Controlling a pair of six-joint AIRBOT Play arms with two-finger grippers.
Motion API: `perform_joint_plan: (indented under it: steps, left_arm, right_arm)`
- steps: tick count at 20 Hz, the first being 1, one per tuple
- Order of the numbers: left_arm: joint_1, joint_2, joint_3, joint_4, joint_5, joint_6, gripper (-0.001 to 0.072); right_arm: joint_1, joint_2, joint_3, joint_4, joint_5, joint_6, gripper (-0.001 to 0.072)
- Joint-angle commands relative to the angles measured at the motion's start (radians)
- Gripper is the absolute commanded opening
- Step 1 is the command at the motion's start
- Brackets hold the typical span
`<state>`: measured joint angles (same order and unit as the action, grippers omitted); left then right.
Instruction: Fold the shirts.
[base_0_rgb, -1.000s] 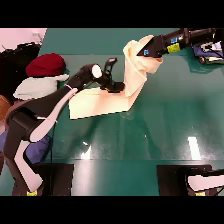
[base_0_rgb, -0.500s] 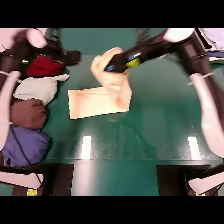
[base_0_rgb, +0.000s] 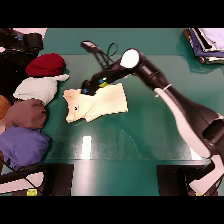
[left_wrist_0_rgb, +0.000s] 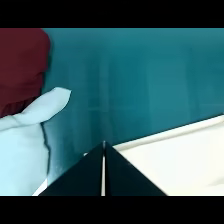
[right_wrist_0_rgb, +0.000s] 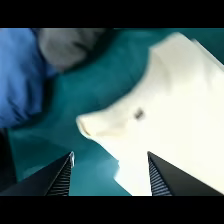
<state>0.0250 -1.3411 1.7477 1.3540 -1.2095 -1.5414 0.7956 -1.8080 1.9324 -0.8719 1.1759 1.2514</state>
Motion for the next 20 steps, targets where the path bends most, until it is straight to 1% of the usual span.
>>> perform_joint_plan:
  steps: [1, 3, 4, 5, 6, 8, 9, 11, 13, 14, 15, 16, 17, 18, 19, 20]
  left_arm:
    - [0.013, 0.019, -0.002, 0.003, -0.056, 0.027, 0.0025]
    - [0.013, 0.019, -0.005, 0.002, -0.058, 0.027, 0.0025]
    - [0.013, 0.019, -0.007, -0.009, -0.059, 0.027, 0.0025]
    - [0.013, 0.019, -0.008, -0.019, -0.058, 0.027, 0.0025]
    - [0.013, 0.019, -0.008, -0.034, -0.057, 0.027, 0.0025]
    - [0.013, 0.018, -0.008, -0.066, -0.054, 0.027, 0.0025]
    - [0.011, 0.018, -0.008, -0.076, -0.049, 0.028, 0.0025]
    - [0.006, 0.018, -0.008, -0.078, -0.039, 0.031, 0.0025]
    - [0.006, 0.018, -0.008, -0.092, -0.039, 0.03, 0.0025]
    - [0.006, 0.018, -0.008, -0.099, -0.039, 0.03, 0.0025]
    - [0.006, 0.019, -0.008, -0.099, -0.04, 0.031, 0.0025]
    - [0.006, 0.019, -0.008, -0.106, -0.04, 0.03, 0.0025]
    - [0.006, 0.019, -0.01, -0.109, -0.04, 0.03, 0.0025]
    - [0.006, 0.018, -0.01, -0.113, -0.043, 0.03, 0.0025]
    - [0.006, 0.019, -0.01, -0.117, -0.049, 0.03, 0.0025]
    - [0.006, 0.019, -0.01, -0.129, -0.055, 0.03, 0.0025]
  right_arm:
    - [-0.136, 0.109, -0.188, -0.108, 0.077, 0.059, 0.0517]
    - [-0.249, 0.175, -0.351, -0.108, 0.055, 0.082, 0.0519]
    - [-0.303, 0.197, -0.423, -0.103, 0.03, 0.093, 0.0537]
    - [-0.36, 0.207, -0.491, -0.072, 0.001, 0.095, 0.0645]
    - [-0.408, 0.201, -0.54, -0.019, -0.019, 0.095, 0.0703]
    - [-0.476, 0.154, -0.602, 0.118, -0.042, 0.08, 0.0692]
    - [-0.488, 0.114, -0.606, 0.179, -0.039, 0.047, 0.0691]
    - [-0.471, 0.031, -0.578, 0.286, -0.036, 0.015, 0.069]
    - [-0.423, -0.056, -0.505, 0.332, -0.035, 0.015, 0.0689]
    - [-0.391, -0.099, -0.458, 0.338, -0.031, 0.015, 0.0659]
    - [-0.363, -0.138, -0.414, 0.351, -0.027, 0.015, 0.0646]
    - [-0.335, -0.178, -0.367, 0.377, -0.021, 0.016, 0.0613]
    - [-0.31, -0.211, -0.327, 0.4, -0.016, 0.016, 0.0544]
    - [-0.287, -0.238, -0.29, 0.41, -0.017, 0.016, 0.0492]
    - [-0.265, -0.259, -0.252, 0.406, -0.016, 0.015, 0.0394]
    - [-0.248, -0.272, -0.219, 0.405, -0.016, 0.015, 0.0259]
